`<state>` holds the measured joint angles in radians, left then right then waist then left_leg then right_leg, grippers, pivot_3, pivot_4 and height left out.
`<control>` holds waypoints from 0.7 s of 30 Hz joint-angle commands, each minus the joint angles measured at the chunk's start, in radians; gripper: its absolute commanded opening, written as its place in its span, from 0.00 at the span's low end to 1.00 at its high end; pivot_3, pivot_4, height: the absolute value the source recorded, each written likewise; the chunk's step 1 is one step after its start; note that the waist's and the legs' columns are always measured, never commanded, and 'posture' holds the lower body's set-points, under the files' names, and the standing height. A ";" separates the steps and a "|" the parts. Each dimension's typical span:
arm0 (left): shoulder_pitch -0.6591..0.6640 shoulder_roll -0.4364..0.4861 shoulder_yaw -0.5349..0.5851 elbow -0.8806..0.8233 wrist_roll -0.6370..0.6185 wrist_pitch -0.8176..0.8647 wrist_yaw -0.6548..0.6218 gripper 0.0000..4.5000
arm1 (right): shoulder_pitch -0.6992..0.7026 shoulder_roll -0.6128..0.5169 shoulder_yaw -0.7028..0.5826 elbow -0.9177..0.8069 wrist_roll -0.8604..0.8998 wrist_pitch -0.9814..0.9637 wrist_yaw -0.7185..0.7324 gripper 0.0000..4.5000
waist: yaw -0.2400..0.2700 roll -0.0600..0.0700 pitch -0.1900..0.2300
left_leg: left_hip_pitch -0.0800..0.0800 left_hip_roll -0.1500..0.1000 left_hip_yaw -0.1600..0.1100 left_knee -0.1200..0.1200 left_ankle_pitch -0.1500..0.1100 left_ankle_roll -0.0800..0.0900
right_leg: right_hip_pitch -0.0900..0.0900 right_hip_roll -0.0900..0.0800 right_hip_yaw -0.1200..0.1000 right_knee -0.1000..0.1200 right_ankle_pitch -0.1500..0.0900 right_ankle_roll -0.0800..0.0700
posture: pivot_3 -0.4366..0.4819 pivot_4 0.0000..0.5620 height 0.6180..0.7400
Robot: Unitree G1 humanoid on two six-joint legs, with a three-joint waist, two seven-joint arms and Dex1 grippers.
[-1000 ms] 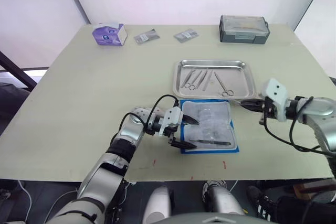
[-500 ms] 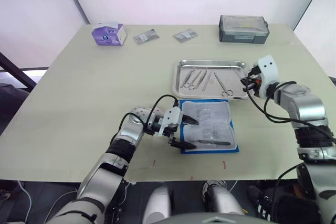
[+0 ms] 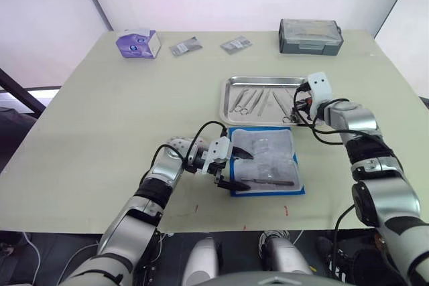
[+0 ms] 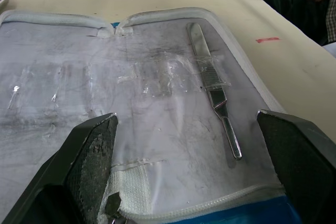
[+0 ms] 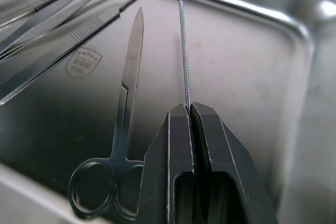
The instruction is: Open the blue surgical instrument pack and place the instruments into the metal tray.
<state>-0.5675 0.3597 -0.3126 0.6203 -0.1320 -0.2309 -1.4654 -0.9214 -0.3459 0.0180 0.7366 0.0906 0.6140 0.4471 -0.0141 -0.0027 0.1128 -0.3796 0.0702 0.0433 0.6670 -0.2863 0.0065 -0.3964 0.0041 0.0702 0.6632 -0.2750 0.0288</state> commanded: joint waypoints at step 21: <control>0.070 0.023 -0.055 0.062 0.072 0.055 0.015 1.00 | -0.004 -0.044 -0.024 -0.138 0.030 -0.165 0.151 0.89 | -0.001 0.004 0.002 | 0.000 0.000 0.000 -0.001 0.000 0.000 | 0.000 0.000 0.000 0.000 0.000 0.000 | 0.48 0.27 0.93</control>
<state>-0.5565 0.3647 -0.3138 0.5988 -0.1350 -0.2257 -1.4560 -0.9470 -0.3730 0.0017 0.7005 0.0926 0.4698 0.5438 -0.0149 0.0014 0.1151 -0.3798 0.0703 0.0431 0.6662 -0.2863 0.0065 -0.3967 0.0042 0.0703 0.6631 -0.2748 0.0294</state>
